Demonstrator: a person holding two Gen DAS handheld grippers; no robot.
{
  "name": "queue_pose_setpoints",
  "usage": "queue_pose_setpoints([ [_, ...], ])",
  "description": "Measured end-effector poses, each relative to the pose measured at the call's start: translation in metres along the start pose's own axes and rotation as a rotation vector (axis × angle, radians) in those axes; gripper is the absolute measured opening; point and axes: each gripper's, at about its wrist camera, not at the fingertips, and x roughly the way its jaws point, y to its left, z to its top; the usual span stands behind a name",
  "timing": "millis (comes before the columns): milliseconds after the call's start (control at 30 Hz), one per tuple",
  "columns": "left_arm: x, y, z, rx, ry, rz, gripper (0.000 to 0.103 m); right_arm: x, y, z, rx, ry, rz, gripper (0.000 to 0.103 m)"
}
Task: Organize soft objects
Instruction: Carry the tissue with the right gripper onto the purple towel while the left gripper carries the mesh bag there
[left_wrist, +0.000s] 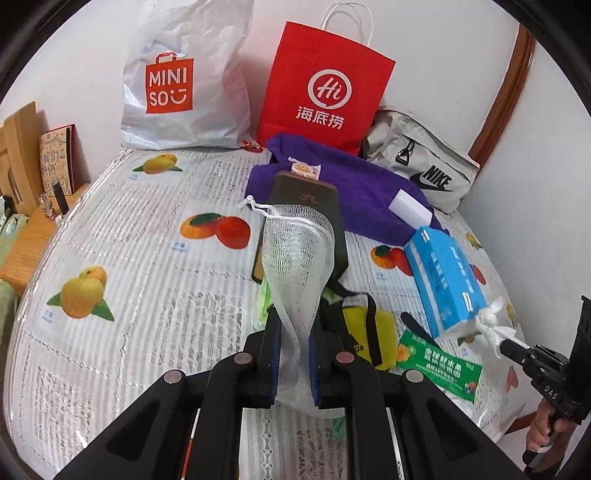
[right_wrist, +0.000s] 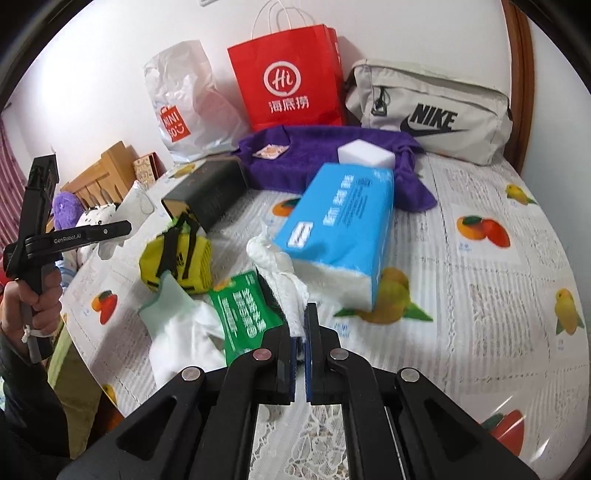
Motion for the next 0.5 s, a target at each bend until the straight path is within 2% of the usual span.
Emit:
queue_pose_setpoints([
  [500, 0.012, -0.018, 0.050, 0.037, -0.006, 0.039, 0.013, 0.011, -0.019, 0.072, 0.014, -0.060, -0.017, 0.003],
])
